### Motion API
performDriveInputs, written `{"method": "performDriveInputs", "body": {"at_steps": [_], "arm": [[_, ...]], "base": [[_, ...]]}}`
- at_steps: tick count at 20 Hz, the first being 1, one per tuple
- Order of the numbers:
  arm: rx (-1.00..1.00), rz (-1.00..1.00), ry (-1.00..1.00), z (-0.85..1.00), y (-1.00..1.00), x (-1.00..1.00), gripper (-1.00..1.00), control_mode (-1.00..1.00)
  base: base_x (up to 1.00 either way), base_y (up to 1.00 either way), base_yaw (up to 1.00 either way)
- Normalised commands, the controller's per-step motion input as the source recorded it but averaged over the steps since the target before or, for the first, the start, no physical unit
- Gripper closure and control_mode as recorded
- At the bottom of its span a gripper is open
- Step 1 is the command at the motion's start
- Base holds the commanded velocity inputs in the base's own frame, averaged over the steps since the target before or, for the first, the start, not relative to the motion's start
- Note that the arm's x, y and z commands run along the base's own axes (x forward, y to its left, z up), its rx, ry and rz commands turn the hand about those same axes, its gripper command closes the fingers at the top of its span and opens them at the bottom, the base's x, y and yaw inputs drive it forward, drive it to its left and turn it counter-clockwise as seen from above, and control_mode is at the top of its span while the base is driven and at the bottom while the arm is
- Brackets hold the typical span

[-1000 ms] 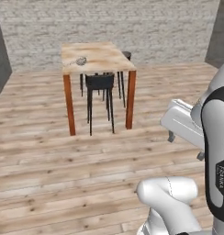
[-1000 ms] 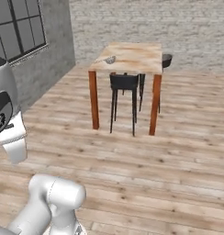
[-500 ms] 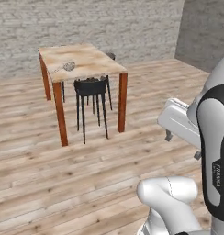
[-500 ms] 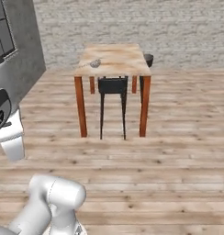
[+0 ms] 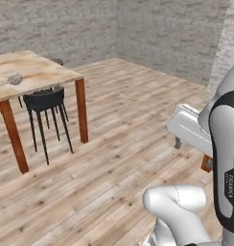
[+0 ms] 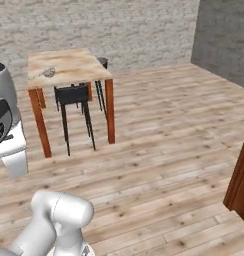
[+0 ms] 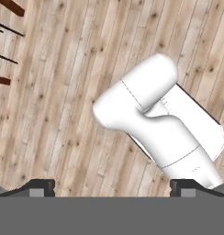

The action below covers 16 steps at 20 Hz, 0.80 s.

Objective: Pick the pot and strainer and place them in the sink. Then turn on the water.

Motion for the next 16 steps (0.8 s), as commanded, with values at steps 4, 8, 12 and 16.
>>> {"method": "performDriveInputs", "body": {"at_steps": [4,8,12,16], "arm": [[0.0,0.0,0.0,0.0,0.0,0.0,-1.0,1.0],[0.0,0.0,0.0,0.0,0.0,0.0,-1.0,1.0],[0.0,0.0,0.0,0.0,0.0,0.0,-1.0,1.0],[0.0,0.0,0.0,0.0,0.0,0.0,-1.0,1.0]], "base": [[0.18,0.49,-0.59],[0.13,0.61,-0.46],[0.08,0.59,-0.27],[0.0,0.66,-0.04]]}}
